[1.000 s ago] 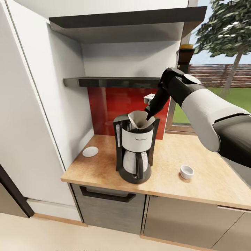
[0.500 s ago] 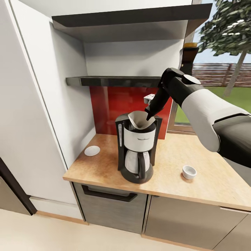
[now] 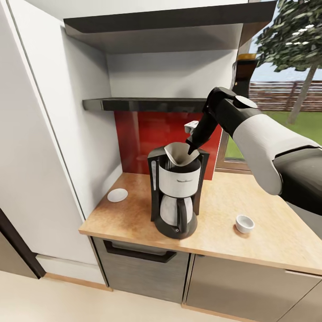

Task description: Set up a coffee station on the kitchen countertop: keep the coffee maker on the countertop, move the bottle of coffee from the kitchen shelf to the counter next to the coffee maker, place a paper coffee filter on top of the coffee maker, put the saucer next to the coffee maker with the coffee cup on the saucer, and place the electric kettle next to the coffee maker.

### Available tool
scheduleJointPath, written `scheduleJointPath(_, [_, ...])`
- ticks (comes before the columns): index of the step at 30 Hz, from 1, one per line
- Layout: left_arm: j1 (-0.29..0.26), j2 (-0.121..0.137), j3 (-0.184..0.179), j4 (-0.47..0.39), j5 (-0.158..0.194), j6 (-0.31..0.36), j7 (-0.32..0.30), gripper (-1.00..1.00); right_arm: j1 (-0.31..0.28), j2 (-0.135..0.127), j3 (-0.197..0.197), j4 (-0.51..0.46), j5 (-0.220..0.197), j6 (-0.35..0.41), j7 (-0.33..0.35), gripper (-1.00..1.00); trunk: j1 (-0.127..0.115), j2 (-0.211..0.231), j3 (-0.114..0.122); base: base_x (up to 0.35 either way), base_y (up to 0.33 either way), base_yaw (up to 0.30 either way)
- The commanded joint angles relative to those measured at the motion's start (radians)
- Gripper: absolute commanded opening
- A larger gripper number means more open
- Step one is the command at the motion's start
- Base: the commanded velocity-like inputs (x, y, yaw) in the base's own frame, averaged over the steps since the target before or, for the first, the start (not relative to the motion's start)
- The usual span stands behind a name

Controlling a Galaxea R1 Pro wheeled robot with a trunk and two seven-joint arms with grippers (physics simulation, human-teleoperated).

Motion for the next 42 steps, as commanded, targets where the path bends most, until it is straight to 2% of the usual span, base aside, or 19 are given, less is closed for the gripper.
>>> scheduleJointPath(1, [-0.001, 0.0, 0.001, 0.0, -0.007, -0.003, -0.001, 1.0, -0.001, 0.0, -0.002, -0.001, 0.011, 0.017, 0.015, -1.0, 0.001, -0.002, -0.002, 0.015, 0.0, 0.0])
scheduleJointPath(20, [-0.001, 0.0, 0.0, 0.0, -0.007, -0.003, -0.001, 1.0, 0.001, -0.001, -0.002, 0.0, 0.011, 0.017, 0.014, -1.0, 0.001, -0.002, -0.002, 0.001, 0.0, 0.0])
scheduleJointPath(21, [-0.001, 0.0, 0.001, 0.0, -0.007, -0.003, -0.001, 1.0, 0.001, -0.001, -0.002, 0.0, 0.011, 0.017, 0.014, 1.0, 0.001, -0.002, -0.002, 0.0, 0.0, 0.0])
scheduleJointPath(42, [-0.001, 0.0, 0.0, 0.0, -0.006, -0.003, -0.001, 1.0, 0.001, 0.0, -0.002, -0.001, 0.011, 0.017, 0.015, 1.0, 0.001, -0.002, -0.002, 0.0, 0.0, 0.0])
